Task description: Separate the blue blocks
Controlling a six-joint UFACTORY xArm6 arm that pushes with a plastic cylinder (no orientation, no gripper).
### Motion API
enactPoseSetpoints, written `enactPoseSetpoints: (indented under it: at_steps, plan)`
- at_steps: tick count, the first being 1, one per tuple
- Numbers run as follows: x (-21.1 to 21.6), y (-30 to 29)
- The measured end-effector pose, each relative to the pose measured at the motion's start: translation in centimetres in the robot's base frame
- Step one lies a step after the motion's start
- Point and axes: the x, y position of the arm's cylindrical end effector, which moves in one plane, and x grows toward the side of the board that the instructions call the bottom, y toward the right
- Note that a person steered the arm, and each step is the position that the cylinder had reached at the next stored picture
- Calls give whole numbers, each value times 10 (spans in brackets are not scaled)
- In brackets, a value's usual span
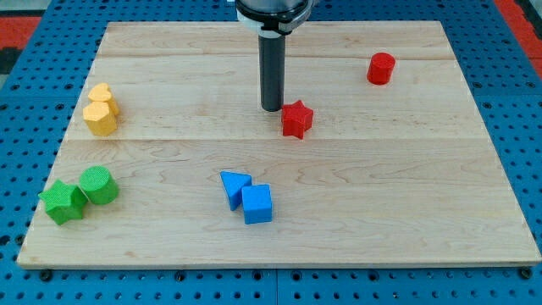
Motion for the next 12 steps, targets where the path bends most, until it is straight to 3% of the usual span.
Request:
enactPoseSetpoints:
  at_steps: [4, 7, 8, 9, 10, 12]
  plan:
    - [-1, -21]
    - [158, -18]
    - [158, 61]
    - [196, 85]
    - [235, 76]
    - [235, 56]
